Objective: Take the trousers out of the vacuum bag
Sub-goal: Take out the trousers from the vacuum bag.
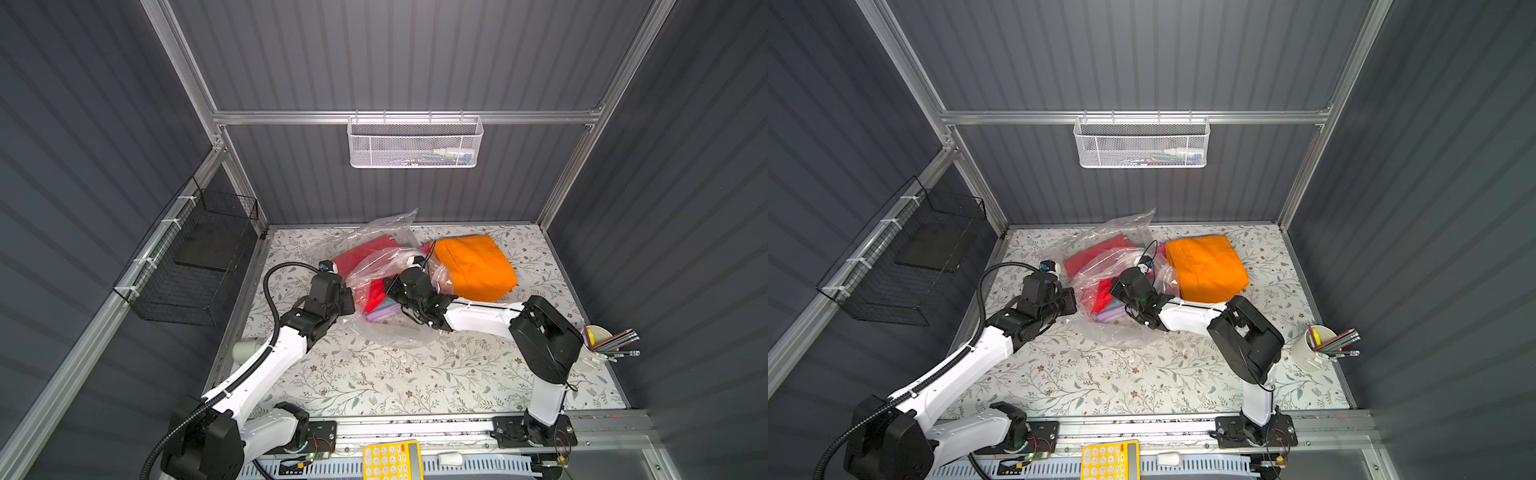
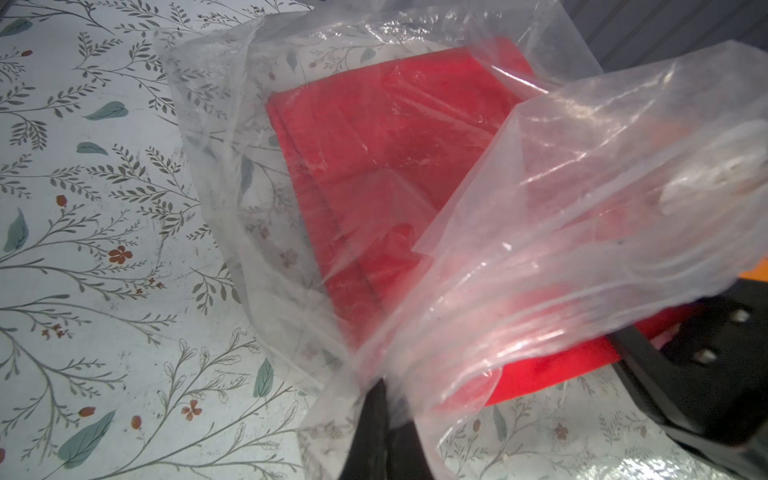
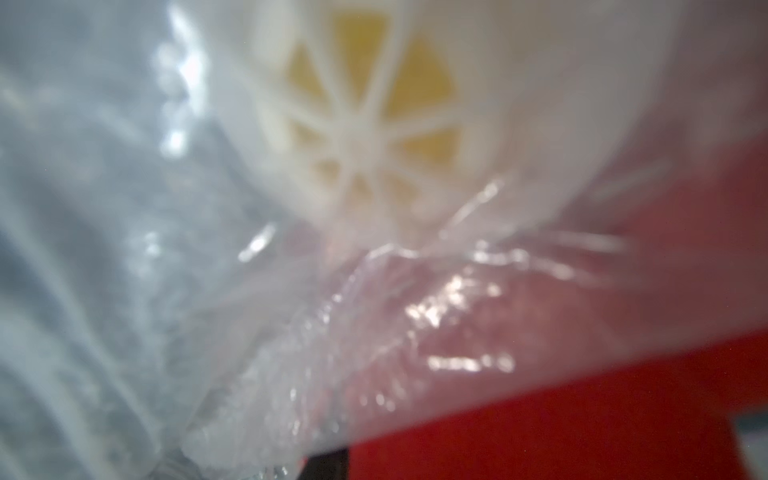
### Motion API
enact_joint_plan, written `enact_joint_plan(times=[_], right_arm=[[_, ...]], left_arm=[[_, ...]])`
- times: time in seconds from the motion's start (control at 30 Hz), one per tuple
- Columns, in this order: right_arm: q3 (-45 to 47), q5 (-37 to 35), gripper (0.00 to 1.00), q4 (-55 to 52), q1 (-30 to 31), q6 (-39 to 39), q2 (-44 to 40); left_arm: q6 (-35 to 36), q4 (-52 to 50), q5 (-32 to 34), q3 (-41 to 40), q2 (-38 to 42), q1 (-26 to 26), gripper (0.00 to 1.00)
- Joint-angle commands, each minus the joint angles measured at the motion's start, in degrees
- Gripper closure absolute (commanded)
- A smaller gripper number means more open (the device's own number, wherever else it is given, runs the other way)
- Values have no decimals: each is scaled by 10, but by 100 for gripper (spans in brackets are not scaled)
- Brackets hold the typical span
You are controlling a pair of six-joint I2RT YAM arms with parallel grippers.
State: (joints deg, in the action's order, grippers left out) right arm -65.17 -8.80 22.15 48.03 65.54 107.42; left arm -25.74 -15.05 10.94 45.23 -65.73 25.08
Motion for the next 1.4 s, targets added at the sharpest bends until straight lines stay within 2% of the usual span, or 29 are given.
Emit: enact_joint_plan(times=[0.0,0.23,0.57,0.73,0.9,1.17,1.37], right_arm=[[-10,5,100,28,-3,-6,-27],[29,13,100,-12,-19,-36,-113],[31,35,100,-18,32,12,-89],[37,14,100,-47,15,-28,-145],[66,14,100,-68,5,-34,-192],[61,22,100,-66,52,-9,-169],[29,19,100,-92,40,-43,-185]], left_arm=[[2,-13,24,-4,3,-4,100],[1,-19,26,4,-2,-4,100],[-2,-6,24,12,-17,-4,100],[-1,0,26,9,-19,-4,100],[-1,-2,26,10,-18,-4,100],[0,2,22,15,-24,-4,100],[-4,8,19,6,-24,-4,100]])
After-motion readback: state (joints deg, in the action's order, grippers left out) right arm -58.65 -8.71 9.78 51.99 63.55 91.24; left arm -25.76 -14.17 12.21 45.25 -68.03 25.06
